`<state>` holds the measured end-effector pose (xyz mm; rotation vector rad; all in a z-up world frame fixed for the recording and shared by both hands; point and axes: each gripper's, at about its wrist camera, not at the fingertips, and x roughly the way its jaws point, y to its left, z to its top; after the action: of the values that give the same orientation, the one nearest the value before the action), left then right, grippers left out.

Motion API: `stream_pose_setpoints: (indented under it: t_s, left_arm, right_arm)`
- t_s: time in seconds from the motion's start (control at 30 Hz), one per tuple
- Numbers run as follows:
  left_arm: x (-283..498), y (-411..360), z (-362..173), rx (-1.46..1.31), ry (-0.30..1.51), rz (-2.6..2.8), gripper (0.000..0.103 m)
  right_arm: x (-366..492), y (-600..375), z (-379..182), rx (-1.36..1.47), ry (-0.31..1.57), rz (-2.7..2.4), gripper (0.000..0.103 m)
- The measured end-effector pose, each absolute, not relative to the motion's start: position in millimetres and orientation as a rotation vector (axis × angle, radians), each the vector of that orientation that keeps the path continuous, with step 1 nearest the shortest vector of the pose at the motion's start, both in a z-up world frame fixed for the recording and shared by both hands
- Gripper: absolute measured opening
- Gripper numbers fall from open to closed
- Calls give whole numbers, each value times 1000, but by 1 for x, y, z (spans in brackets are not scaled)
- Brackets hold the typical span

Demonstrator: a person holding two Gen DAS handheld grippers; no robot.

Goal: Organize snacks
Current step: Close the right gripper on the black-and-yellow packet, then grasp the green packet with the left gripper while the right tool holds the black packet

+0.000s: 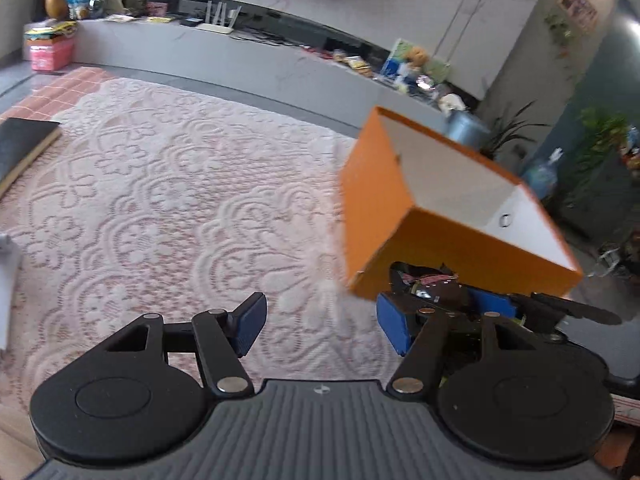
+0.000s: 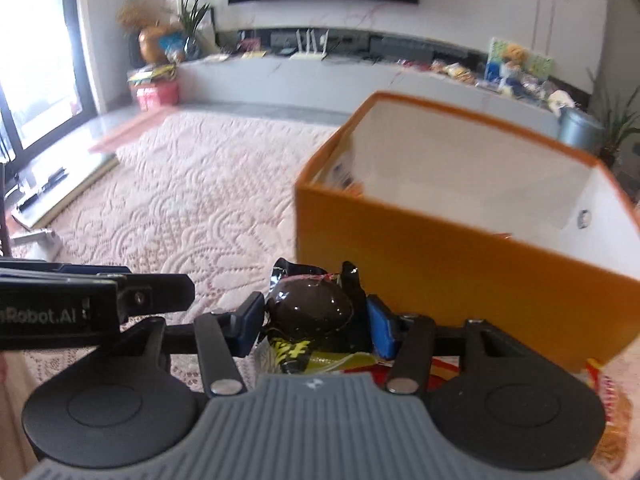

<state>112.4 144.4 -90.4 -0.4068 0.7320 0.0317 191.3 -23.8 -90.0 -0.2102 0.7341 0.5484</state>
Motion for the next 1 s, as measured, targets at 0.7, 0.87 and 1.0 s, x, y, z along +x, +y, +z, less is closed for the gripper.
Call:
stream_pose_setpoints:
  t_s: [0.7, 0.87, 1.0]
  left_arm:
    - [134, 75, -120, -318, 890, -160, 83]
    - [143, 54, -129, -241, 917, -169, 83]
    - [148, 41, -135, -181, 926, -161, 83]
  right_arm:
    - [156, -131, -98, -104, 782, 352, 53]
    - [161, -143, -100, -75, 785, 346, 53]
    - [164, -146, -104, -62, 794, 335, 52]
